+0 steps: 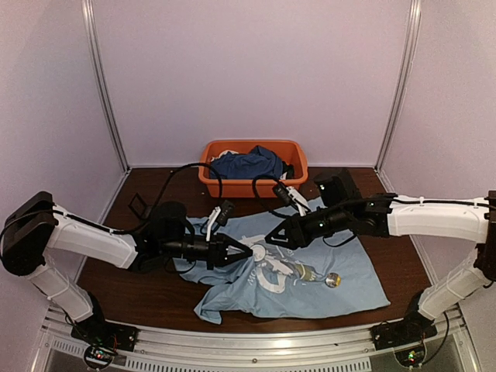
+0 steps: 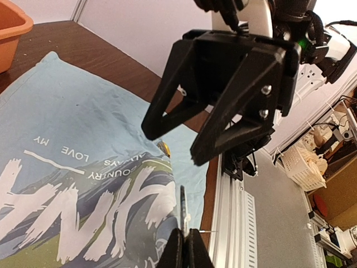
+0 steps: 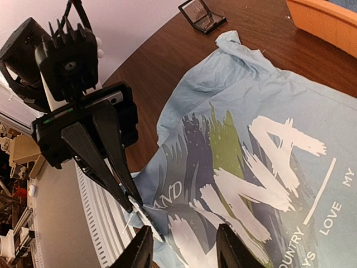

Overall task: Pin the brooch onto the clothing
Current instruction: Pin the brooch onto the flattened clothing.

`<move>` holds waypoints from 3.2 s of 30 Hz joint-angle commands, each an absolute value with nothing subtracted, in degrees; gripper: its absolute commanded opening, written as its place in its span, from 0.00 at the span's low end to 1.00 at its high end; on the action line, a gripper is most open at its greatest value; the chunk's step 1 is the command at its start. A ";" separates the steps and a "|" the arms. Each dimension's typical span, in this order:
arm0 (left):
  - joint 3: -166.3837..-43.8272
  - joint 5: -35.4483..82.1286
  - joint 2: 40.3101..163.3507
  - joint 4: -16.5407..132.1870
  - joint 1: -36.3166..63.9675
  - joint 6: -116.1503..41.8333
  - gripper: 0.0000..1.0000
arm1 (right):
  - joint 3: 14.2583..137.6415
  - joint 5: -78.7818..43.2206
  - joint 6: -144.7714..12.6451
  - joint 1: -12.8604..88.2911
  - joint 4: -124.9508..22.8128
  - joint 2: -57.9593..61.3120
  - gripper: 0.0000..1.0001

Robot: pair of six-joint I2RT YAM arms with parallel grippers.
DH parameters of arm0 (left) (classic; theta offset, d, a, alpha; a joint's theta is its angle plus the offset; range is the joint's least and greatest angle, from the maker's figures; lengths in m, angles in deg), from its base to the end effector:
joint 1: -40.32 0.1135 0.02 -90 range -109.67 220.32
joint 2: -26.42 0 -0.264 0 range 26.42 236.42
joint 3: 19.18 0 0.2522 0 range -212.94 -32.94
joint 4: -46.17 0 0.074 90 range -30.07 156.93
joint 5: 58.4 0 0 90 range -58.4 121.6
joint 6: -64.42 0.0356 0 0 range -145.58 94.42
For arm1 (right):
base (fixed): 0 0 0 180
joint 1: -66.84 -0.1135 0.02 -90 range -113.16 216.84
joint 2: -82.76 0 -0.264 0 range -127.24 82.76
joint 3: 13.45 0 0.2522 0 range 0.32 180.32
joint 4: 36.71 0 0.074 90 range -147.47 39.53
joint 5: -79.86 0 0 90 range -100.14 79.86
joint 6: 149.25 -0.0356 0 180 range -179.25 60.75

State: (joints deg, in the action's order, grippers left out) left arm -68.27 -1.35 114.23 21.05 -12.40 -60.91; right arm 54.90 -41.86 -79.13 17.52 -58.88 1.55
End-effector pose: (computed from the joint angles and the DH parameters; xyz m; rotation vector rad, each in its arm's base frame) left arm 0.1709 -0.2565 0.1951 0.7736 1.9346 -1.5413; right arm 0.1885 0.2480 0.2584 -0.9333 2.1851 1.2441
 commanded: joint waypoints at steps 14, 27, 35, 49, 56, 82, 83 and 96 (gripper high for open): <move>-69.32 -6.65 114.11 18.70 -12.69 -59.98 0.00 | 55.79 -45.30 -65.84 15.65 -61.18 0.05 0.47; -70.29 -8.04 114.63 18.94 -12.80 -60.21 0.00 | 57.55 -48.57 -65.31 15.18 -61.05 -2.29 0.25; -70.90 -7.97 114.64 20.08 -12.94 -59.82 0.00 | 57.36 -51.45 -65.82 14.51 -60.02 -2.62 0.17; -70.66 -7.87 114.38 20.29 -13.26 -59.51 0.00 | 57.32 -52.13 -66.25 14.39 -58.51 -1.10 0.06; -70.31 -7.95 113.89 20.63 -13.28 -59.02 0.00 | 56.92 -51.65 -65.75 14.46 -59.38 -0.19 0.14; -69.67 -7.94 113.56 19.80 -13.28 -58.52 0.00 | 55.60 -52.53 -67.16 15.35 -57.91 1.61 0.10; -69.74 -7.99 113.45 19.79 -13.27 -58.54 0.00 | 55.66 -52.42 -67.06 15.38 -58.06 1.41 0.15; -70.89 -8.20 112.86 21.30 -13.30 -58.01 0.00 | 56.15 -51.53 -65.90 15.37 -60.44 0.09 0.23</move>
State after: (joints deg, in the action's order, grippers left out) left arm -69.34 -7.84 114.23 21.62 -13.04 -59.14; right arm 56.24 -51.92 -66.91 15.23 -58.94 0.15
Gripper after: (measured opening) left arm 0.023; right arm 0.225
